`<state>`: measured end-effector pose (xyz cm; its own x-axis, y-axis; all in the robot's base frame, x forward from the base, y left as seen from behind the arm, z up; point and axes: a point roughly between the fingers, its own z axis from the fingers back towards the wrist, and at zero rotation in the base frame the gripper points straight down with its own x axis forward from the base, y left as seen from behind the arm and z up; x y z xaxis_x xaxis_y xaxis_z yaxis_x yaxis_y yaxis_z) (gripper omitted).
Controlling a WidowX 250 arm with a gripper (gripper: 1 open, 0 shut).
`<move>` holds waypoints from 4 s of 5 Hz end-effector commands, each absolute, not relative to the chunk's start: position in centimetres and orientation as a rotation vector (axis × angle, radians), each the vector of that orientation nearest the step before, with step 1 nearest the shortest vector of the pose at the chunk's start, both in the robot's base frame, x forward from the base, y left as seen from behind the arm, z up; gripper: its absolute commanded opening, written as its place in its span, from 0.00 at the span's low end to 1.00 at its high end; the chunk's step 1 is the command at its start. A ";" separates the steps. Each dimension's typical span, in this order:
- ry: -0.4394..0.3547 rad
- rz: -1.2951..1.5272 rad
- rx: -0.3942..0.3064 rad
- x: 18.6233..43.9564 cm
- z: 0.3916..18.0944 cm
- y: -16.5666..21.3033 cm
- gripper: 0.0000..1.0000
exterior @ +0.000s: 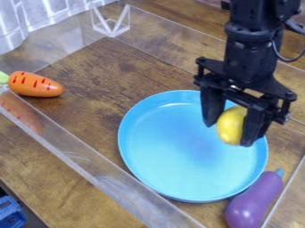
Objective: Remove the lemon from the blue tray and put it on the table
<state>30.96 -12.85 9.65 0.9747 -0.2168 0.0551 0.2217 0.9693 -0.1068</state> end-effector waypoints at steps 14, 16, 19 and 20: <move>-0.059 -0.129 -0.058 34.6 5.3 -12.1 1.00; -0.064 -0.122 -0.057 34.6 5.1 -12.1 1.00; -0.073 -0.109 -0.056 34.6 5.0 -12.0 1.00; -0.068 -0.109 -0.055 34.6 4.9 -11.9 0.00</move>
<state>33.95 -11.95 3.02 0.9938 -0.1104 0.0166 0.1110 0.9930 -0.0415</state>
